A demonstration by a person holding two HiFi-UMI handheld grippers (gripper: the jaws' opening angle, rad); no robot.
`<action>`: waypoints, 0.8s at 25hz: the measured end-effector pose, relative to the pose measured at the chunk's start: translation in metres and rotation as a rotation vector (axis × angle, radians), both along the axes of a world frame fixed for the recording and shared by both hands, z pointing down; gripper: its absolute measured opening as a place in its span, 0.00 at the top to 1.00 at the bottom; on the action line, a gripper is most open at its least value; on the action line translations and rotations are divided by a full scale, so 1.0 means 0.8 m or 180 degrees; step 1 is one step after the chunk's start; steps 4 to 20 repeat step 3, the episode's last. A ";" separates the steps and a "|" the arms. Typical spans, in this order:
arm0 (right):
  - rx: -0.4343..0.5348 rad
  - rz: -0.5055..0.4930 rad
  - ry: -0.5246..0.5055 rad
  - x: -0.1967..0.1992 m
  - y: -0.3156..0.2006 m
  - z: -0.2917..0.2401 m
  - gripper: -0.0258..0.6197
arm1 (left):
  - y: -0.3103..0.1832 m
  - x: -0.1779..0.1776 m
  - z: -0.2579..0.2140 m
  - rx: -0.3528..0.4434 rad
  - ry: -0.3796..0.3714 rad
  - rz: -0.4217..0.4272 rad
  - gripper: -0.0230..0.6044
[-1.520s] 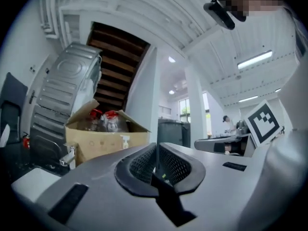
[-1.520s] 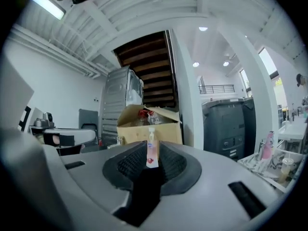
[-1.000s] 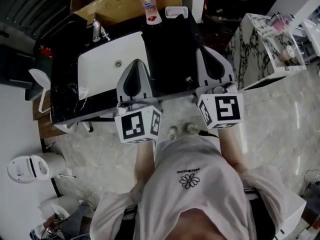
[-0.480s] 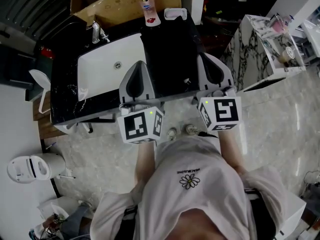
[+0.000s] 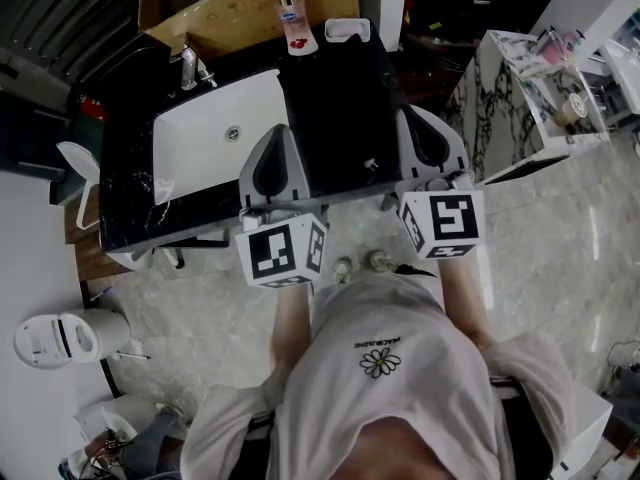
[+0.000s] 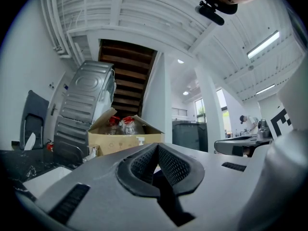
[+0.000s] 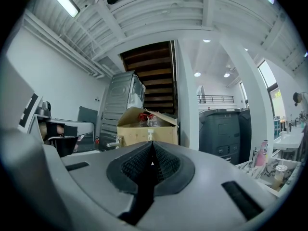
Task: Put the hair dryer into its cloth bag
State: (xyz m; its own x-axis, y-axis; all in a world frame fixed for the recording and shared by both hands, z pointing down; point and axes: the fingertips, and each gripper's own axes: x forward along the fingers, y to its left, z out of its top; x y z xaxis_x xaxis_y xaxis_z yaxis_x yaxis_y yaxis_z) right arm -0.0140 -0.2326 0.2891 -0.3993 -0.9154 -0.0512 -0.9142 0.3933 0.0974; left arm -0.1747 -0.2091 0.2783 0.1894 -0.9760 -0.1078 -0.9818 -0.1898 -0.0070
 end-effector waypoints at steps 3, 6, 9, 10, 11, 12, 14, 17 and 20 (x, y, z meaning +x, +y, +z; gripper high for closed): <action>-0.0006 0.0004 0.0015 0.001 -0.001 0.000 0.94 | -0.001 -0.001 0.001 -0.0015 0.0003 -0.0008 0.94; -0.0006 0.0004 0.0015 0.001 -0.001 0.000 0.94 | -0.001 -0.001 0.001 -0.0015 0.0003 -0.0008 0.94; -0.0006 0.0004 0.0015 0.001 -0.001 0.000 0.94 | -0.001 -0.001 0.001 -0.0015 0.0003 -0.0008 0.94; -0.0006 0.0004 0.0015 0.001 -0.001 0.000 0.94 | -0.001 -0.001 0.001 -0.0015 0.0003 -0.0008 0.94; -0.0006 0.0004 0.0015 0.001 -0.001 0.000 0.94 | -0.001 -0.001 0.001 -0.0015 0.0003 -0.0008 0.94; -0.0006 0.0004 0.0015 0.001 -0.001 0.000 0.94 | -0.001 -0.001 0.001 -0.0015 0.0003 -0.0008 0.94; -0.0006 0.0004 0.0015 0.001 -0.001 0.000 0.94 | -0.001 -0.001 0.001 -0.0015 0.0003 -0.0008 0.94; -0.0006 0.0004 0.0015 0.001 -0.001 0.000 0.94 | -0.001 -0.001 0.001 -0.0015 0.0003 -0.0008 0.94; -0.0006 0.0004 0.0015 0.001 -0.001 0.000 0.94 | -0.001 -0.001 0.001 -0.0015 0.0003 -0.0008 0.94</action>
